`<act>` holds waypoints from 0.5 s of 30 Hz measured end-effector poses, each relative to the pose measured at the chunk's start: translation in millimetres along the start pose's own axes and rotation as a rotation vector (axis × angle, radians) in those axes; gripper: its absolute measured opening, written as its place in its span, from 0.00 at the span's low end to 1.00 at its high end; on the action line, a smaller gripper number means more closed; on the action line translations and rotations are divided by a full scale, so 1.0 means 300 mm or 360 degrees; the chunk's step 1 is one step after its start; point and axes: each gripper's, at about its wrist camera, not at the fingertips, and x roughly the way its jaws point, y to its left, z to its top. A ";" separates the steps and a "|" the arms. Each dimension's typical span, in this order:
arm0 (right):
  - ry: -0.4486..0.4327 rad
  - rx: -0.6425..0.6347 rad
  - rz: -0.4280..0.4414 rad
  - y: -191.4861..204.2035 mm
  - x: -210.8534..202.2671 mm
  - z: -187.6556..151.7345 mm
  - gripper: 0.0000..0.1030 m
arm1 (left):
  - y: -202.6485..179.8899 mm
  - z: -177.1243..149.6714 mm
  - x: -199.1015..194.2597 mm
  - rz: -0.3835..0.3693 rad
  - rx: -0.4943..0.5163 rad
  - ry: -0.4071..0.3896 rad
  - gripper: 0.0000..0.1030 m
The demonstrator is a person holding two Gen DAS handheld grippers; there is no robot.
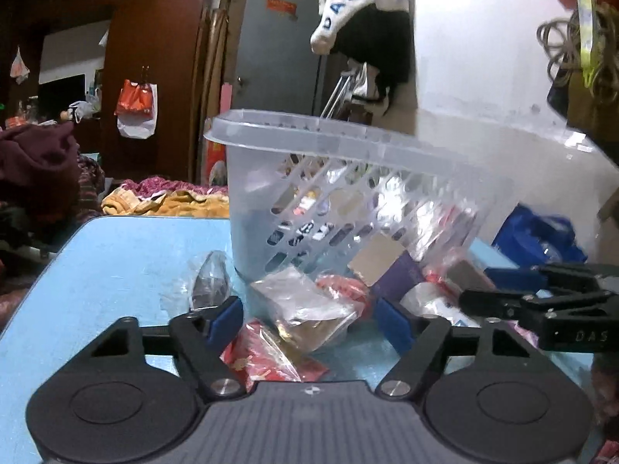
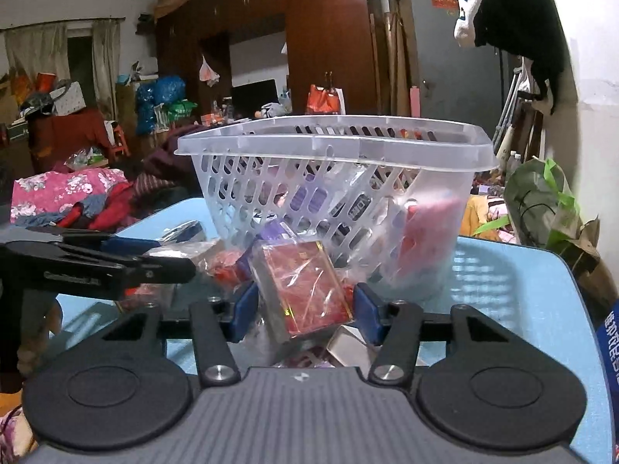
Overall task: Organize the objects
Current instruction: 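Grasp clear bag with left gripper while right grasps red gold-patterned box, then lift both items over the white basket and open both grippers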
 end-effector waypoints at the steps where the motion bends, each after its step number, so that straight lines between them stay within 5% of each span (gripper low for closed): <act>1: -0.0007 0.0002 0.0001 -0.001 -0.004 -0.004 0.55 | -0.005 -0.003 0.006 0.0019 0.0020 0.0026 0.56; 7: -0.0132 -0.0001 -0.0024 0.004 -0.048 -0.012 0.54 | 0.014 -0.020 -0.026 -0.0014 -0.0026 -0.0044 0.48; 15: -0.0294 -0.0073 -0.0125 0.037 -0.088 -0.017 0.54 | 0.050 -0.090 -0.148 -0.0247 -0.0050 -0.0434 0.47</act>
